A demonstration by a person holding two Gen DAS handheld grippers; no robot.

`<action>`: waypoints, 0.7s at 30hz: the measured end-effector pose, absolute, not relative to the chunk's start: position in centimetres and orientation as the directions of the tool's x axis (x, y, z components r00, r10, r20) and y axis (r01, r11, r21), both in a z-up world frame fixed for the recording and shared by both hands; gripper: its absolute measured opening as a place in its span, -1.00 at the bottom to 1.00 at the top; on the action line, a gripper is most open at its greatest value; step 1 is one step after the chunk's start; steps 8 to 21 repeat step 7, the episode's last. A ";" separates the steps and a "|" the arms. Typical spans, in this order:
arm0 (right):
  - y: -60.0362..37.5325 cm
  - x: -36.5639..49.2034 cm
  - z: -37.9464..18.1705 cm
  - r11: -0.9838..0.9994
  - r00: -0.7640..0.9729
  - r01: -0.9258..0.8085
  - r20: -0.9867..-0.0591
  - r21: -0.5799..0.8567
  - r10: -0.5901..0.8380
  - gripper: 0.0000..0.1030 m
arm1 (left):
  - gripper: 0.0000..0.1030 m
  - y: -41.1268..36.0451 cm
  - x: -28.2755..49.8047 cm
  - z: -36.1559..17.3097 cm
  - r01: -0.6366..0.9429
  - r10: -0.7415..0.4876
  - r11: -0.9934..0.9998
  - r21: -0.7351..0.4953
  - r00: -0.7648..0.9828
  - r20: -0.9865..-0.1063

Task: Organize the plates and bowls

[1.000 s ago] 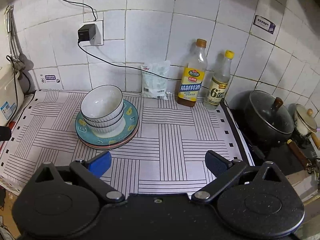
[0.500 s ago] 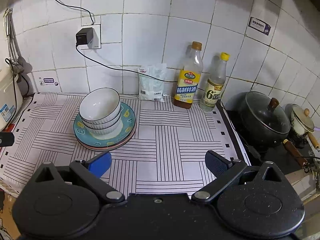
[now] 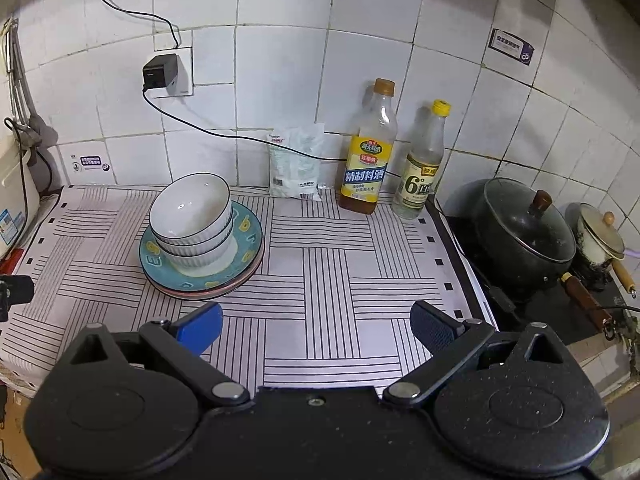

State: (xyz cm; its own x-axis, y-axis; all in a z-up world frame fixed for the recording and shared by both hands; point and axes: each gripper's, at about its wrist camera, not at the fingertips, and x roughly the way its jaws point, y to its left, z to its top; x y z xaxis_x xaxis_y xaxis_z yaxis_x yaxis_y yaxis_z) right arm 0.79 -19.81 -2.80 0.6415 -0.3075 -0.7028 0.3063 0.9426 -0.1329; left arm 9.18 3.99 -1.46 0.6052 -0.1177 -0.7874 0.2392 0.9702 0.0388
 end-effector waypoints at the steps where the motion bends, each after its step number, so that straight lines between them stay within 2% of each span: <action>1: -19.9 0.8 -2.8 0.942 0.640 0.307 -0.704 -0.134 -0.308 0.97 | 0.95 4.0 9.2 -1.5 0.239 -0.120 0.970 0.035 0.604 -0.788; 21: -19.6 0.4 -2.6 0.940 0.643 0.306 -0.696 -0.151 -0.321 0.97 | 0.95 4.1 9.3 -1.7 0.235 -0.109 0.971 0.045 0.603 -0.790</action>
